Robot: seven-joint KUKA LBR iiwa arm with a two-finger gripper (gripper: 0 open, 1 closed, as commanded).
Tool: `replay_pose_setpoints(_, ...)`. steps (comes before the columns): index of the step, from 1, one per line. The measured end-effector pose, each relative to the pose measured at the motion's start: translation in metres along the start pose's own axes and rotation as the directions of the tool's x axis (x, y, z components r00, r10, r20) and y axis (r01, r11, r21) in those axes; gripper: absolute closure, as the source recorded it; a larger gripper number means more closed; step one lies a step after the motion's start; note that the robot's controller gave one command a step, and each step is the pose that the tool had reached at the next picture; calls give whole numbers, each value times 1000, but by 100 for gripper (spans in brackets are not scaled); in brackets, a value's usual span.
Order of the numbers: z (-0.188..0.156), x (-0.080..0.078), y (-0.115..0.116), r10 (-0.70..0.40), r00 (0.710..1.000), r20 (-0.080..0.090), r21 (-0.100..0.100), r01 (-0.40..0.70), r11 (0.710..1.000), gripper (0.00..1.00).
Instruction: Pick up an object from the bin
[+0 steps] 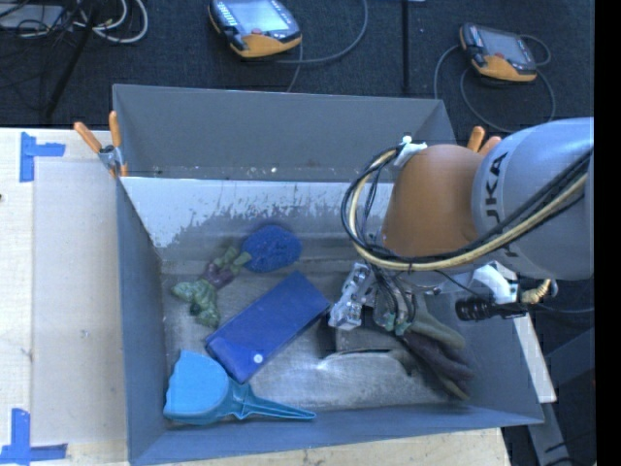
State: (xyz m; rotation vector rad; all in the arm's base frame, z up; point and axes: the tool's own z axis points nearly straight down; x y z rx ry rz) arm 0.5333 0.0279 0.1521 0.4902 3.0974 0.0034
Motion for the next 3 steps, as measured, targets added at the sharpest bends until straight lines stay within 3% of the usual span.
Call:
replay_pose_setpoints(1, 1, 1, 0, 0, 1000, -2, 1, 0, 1000, 100)
replay_pose_setpoints(2, -44, -1, 0, -8, 1000, -13, 5, 8, 1000, 100)
replay_pose_setpoints(3, -98, 15, -35, -9, 1000, -11, 4, 9, 1000, 100)
